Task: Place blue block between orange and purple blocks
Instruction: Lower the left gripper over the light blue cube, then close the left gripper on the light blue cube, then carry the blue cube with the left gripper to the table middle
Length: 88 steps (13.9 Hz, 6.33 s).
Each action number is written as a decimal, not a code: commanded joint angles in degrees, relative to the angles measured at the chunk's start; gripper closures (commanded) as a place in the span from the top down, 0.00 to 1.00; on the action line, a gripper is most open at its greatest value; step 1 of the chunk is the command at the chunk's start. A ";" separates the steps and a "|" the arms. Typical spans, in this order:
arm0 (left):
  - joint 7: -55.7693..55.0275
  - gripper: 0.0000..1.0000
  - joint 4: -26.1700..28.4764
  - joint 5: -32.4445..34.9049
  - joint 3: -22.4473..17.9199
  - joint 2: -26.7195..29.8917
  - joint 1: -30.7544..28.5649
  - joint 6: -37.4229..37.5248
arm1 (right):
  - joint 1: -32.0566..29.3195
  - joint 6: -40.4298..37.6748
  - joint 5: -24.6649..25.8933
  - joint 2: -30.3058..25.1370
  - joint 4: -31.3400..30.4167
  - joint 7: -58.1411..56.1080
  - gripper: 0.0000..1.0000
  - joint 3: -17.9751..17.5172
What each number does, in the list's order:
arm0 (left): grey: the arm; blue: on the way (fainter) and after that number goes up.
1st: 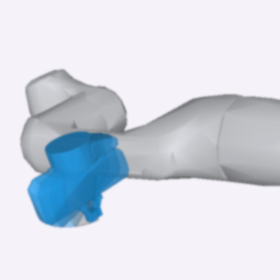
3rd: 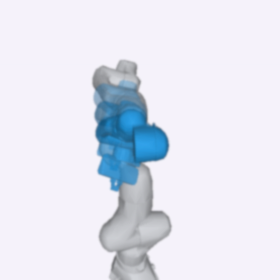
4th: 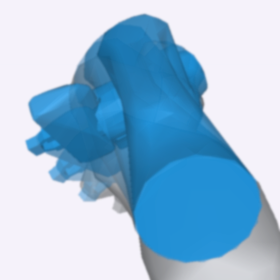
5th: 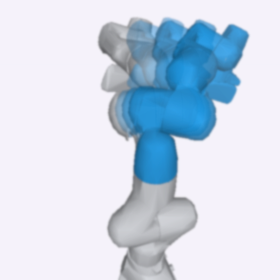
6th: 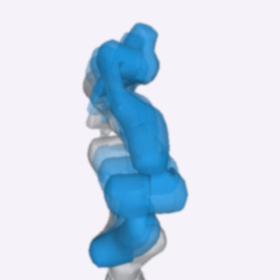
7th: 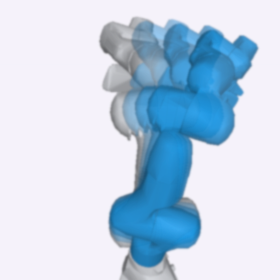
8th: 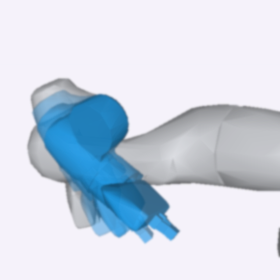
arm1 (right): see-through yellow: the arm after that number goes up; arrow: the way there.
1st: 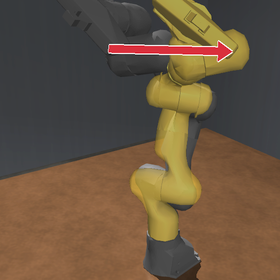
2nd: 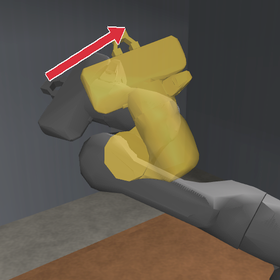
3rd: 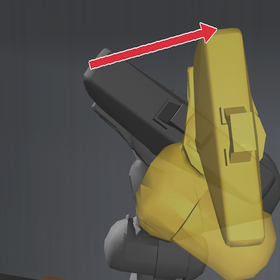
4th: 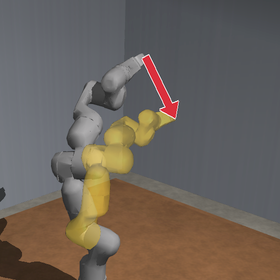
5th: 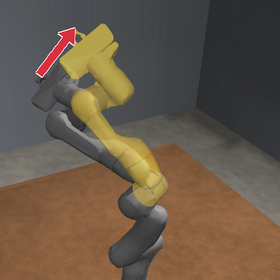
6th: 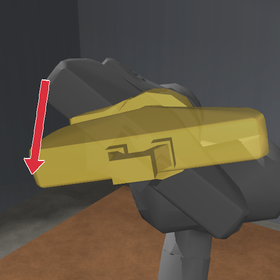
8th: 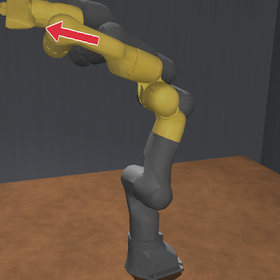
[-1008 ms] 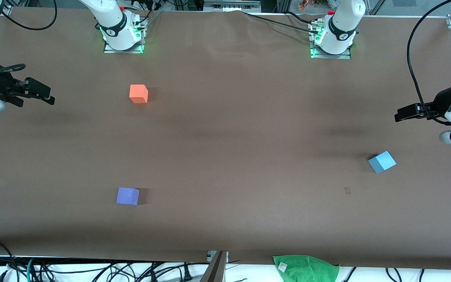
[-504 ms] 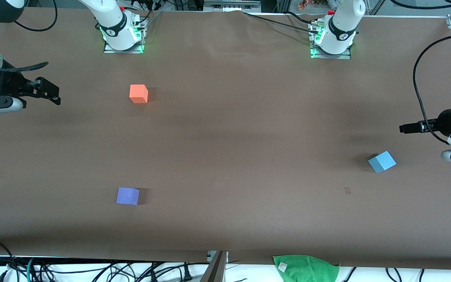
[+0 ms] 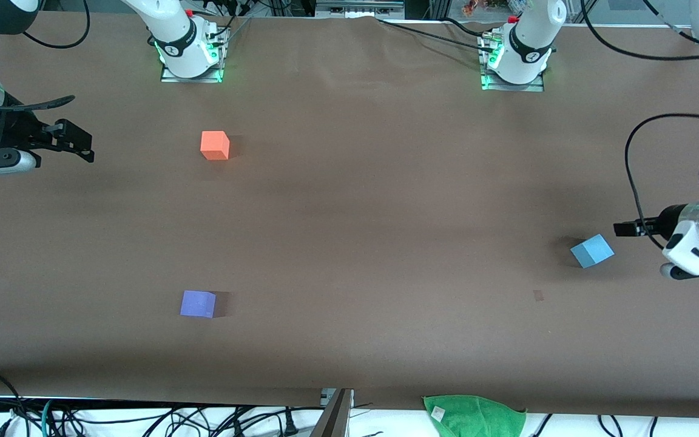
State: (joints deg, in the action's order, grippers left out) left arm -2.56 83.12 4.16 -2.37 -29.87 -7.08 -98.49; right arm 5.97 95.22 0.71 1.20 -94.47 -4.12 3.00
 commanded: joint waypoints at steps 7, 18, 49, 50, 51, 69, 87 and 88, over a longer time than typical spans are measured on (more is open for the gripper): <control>-6.48 1.00 9.23 -1.35 0.17 -1.60 -1.89 -15.39 | -0.08 -0.47 0.17 -0.24 0.34 0.25 1.00 0.17; -12.73 1.00 28.05 -2.41 -2.72 3.85 1.36 -37.81 | -0.08 -0.47 0.17 -0.24 0.34 0.25 1.00 0.17; -6.15 0.63 27.98 -1.44 -2.55 1.47 3.38 -44.77 | -0.17 -0.56 0.17 -0.15 0.34 0.25 1.00 0.34; -4.49 0.64 27.54 -1.44 -1.77 1.57 4.08 -44.69 | -0.17 -0.56 0.17 -0.15 0.34 0.25 1.00 0.26; -4.12 0.63 26.93 -1.53 -0.63 1.83 4.52 -44.16 | -0.17 -0.56 0.17 -0.15 0.34 0.25 1.00 0.34; -41.01 0.62 11.82 -1.53 17.49 -8.88 28.24 -40.64 | -0.26 -0.47 0.17 -0.06 0.43 0.25 1.00 0.34; -38.41 1.00 7.06 -1.00 16.96 1.91 22.38 -22.98 | 0.00 0.14 -4.22 1.61 0.69 0.69 1.00 -0.01; -35.61 1.00 6.97 -1.00 16.27 2.87 20.89 -21.84 | 0.09 -0.73 -4.75 2.92 0.87 0.69 1.00 -0.27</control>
State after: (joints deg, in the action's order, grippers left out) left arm -42.17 88.93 3.24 14.46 -29.40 16.33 -122.04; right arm 5.96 95.20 -2.43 2.23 -94.49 -4.12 3.19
